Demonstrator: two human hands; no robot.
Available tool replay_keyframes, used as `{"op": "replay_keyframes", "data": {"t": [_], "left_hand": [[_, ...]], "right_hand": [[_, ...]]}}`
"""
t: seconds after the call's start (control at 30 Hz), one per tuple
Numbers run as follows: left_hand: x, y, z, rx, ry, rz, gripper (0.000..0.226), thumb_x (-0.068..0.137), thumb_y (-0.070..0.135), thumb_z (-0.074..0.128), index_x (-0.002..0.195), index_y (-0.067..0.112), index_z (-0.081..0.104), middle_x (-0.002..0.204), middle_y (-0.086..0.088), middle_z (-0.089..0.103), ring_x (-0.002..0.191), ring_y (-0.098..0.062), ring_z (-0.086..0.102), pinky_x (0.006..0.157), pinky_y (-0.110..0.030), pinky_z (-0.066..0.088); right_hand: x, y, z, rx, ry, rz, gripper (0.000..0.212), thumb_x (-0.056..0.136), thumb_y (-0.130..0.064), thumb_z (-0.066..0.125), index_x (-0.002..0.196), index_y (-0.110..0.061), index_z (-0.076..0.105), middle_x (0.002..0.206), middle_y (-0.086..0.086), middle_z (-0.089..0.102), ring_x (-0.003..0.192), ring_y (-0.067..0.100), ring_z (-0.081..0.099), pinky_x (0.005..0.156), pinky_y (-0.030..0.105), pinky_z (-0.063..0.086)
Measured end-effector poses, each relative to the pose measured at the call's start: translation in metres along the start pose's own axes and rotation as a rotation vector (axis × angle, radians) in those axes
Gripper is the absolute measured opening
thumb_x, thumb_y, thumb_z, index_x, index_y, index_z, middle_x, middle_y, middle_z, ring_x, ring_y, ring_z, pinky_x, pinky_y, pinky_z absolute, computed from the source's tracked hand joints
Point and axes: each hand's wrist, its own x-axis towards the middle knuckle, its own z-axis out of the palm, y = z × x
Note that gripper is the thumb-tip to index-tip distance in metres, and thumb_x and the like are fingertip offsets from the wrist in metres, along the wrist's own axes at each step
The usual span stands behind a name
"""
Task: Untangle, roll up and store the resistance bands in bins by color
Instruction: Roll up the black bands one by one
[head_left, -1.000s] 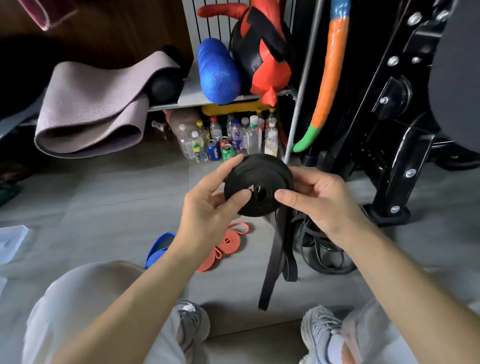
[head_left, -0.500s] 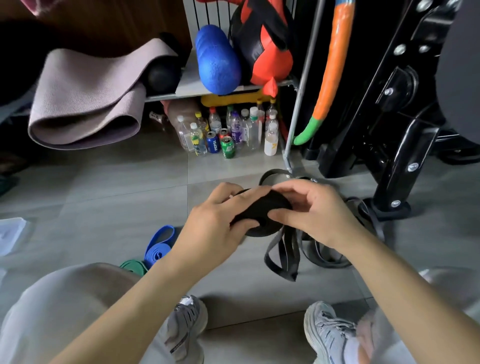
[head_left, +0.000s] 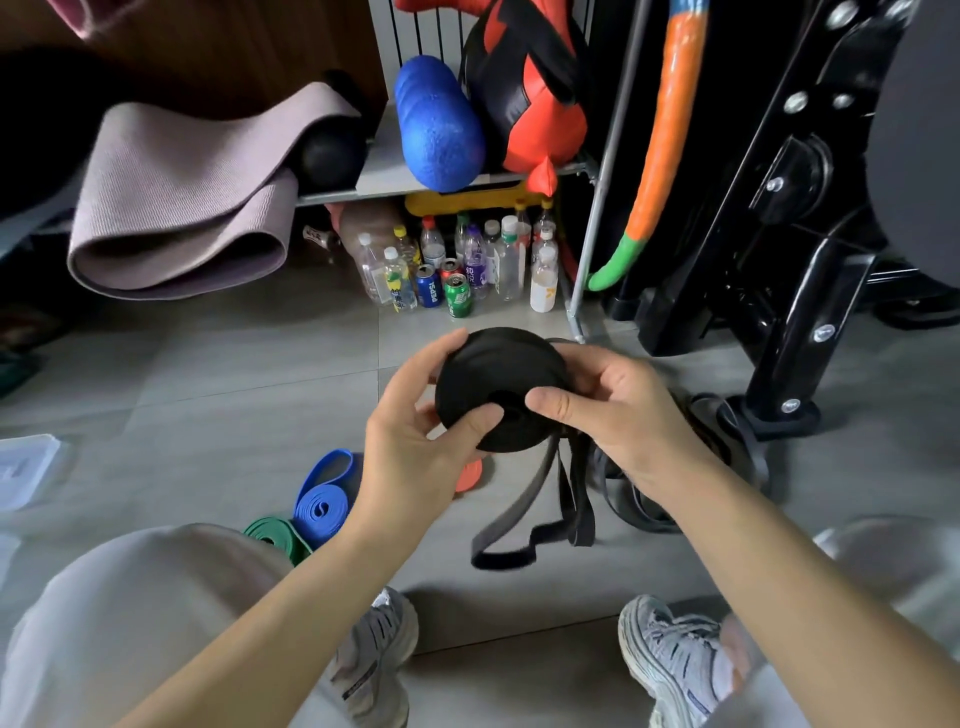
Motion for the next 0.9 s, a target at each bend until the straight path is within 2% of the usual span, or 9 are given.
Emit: {"op": "replay_keyframes", "data": {"t": [0.1,0.17,0.23,0.33,0.47,0.57,0.67,0.73,0.9], "left_hand": [[-0.001,0.001,0.0,0.095,-0.11,-0.096,0.059,0.078,0.0,0.07,0.101,0.048,0.046,0.108,0.021,0.051,0.1,-0.01,0.06,0.064,-0.022,0.056],[0.001,0.001,-0.005,0.42,-0.165,-0.022,0.053,0.077,0.01,0.074,0.105,0.04,0.04,0.115,0.015,0.042,0.107,-0.01,0.053,0.065,-0.014,0.051],[0.003,-0.002,-0.011,0.736,-0.236,0.172,0.061,0.077,0.019,0.075,0.122,0.037,0.037,0.126,0.012,0.037,0.112,-0.014,0.05,0.074,-0.02,0.049],[0.0,-0.009,-0.011,0.872,-0.38,0.348,0.054,0.085,0.029,0.055,0.133,0.04,0.035,0.122,0.006,0.05,0.101,-0.021,0.058,0.071,-0.036,0.055],[0.001,-0.014,-0.011,0.903,-0.372,0.436,0.042,0.087,0.03,0.045,0.129,0.037,0.044,0.108,0.002,0.056,0.091,-0.022,0.06,0.06,-0.04,0.055],[0.004,-0.012,-0.011,0.933,-0.342,0.523,0.04,0.089,0.024,0.051,0.127,0.034,0.048,0.107,0.001,0.055,0.089,-0.021,0.059,0.054,-0.038,0.055],[0.008,-0.011,-0.012,0.857,-0.269,0.538,0.04,0.088,0.018,0.056,0.126,0.03,0.052,0.109,0.001,0.054,0.091,-0.021,0.06,0.063,-0.038,0.055],[0.009,-0.009,-0.013,0.711,-0.209,0.459,0.044,0.086,0.01,0.063,0.124,0.029,0.055,0.11,0.006,0.052,0.095,-0.018,0.058,0.073,-0.038,0.055],[0.008,-0.002,-0.011,0.378,-0.049,0.11,0.058,0.079,0.003,0.07,0.112,0.049,0.057,0.105,0.02,0.055,0.104,-0.007,0.056,0.081,-0.034,0.056]], "right_hand": [[-0.001,0.0,-0.004,-0.141,-0.051,0.034,0.03,0.07,-0.009,0.075,0.094,-0.025,0.067,0.086,-0.011,0.074,0.087,0.007,0.069,0.074,0.018,0.052],[-0.003,0.002,-0.008,-0.322,-0.097,0.032,0.03,0.075,-0.009,0.075,0.092,-0.032,0.066,0.082,-0.015,0.072,0.083,0.003,0.068,0.072,0.018,0.051],[-0.004,0.007,-0.009,-0.438,-0.11,0.042,0.032,0.075,-0.012,0.077,0.089,-0.038,0.065,0.084,-0.011,0.073,0.083,0.005,0.069,0.075,0.026,0.054],[-0.006,0.014,-0.007,-0.499,-0.111,0.055,0.032,0.074,-0.015,0.079,0.087,-0.039,0.062,0.089,-0.006,0.073,0.087,0.009,0.069,0.083,0.037,0.055],[-0.008,0.016,-0.012,-0.525,-0.095,0.056,0.039,0.07,-0.019,0.082,0.102,-0.032,0.063,0.096,-0.011,0.071,0.092,0.003,0.066,0.084,0.027,0.054],[-0.011,0.013,-0.013,-0.573,-0.099,0.039,0.033,0.071,-0.023,0.081,0.091,-0.04,0.06,0.083,-0.017,0.067,0.082,-0.001,0.064,0.071,0.019,0.05],[-0.008,0.017,-0.017,-0.695,-0.081,0.052,0.021,0.074,-0.025,0.078,0.081,-0.033,0.061,0.077,0.003,0.068,0.076,0.018,0.065,0.069,0.044,0.052],[-0.008,0.017,-0.019,-0.621,-0.056,0.08,0.02,0.074,-0.024,0.078,0.078,-0.035,0.063,0.08,0.004,0.071,0.079,0.021,0.068,0.076,0.045,0.054],[-0.008,0.018,-0.016,-0.257,-0.005,0.101,0.025,0.075,-0.01,0.073,0.085,-0.031,0.064,0.077,-0.02,0.072,0.08,-0.002,0.068,0.077,0.016,0.052]]}}
